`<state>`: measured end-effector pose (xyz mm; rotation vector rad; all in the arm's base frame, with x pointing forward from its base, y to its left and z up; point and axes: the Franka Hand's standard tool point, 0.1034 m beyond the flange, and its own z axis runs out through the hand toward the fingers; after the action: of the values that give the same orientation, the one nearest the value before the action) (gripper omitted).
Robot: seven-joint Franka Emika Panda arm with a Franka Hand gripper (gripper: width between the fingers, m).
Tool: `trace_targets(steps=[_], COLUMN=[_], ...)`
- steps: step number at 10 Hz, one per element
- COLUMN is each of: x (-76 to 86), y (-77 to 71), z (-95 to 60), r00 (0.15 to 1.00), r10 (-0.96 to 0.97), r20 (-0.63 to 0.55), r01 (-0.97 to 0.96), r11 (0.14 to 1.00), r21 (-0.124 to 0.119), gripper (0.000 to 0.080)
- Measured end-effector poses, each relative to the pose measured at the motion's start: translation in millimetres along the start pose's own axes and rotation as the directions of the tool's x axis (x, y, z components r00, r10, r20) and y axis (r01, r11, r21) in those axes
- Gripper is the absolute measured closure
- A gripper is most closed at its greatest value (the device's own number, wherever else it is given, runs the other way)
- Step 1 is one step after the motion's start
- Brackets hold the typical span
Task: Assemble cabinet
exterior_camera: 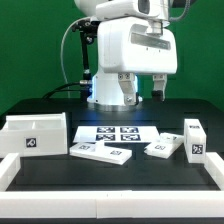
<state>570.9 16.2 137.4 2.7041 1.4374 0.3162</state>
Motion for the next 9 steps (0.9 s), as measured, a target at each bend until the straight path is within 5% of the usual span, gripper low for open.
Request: trace_targets(steps=[2,4,6,8,9], x=[-0.3,-8.9,-31.7,-27.3,-32.5], y=[-1.2,-22.3,-21.1,-23.0,-27.3], z=[1.7,18.5,34.2,32.9,36.2], r00=[1.0,0.998,0.999,1.0,0.999], r10=[-0.001,-0.059,0.045,0.021,0.04], r20=[0.0,0.009,0.012,0.012,0.03], r01=[0.001,0.059,-0.045,-0.022,-0.041], r11=[1.0,0.998,0.999,1.0,0.998], r21=[0.0,-0.013,0.026,0.023,0.046], gripper=[0.0001,0.0001,0.0001,0.0001,0.0001])
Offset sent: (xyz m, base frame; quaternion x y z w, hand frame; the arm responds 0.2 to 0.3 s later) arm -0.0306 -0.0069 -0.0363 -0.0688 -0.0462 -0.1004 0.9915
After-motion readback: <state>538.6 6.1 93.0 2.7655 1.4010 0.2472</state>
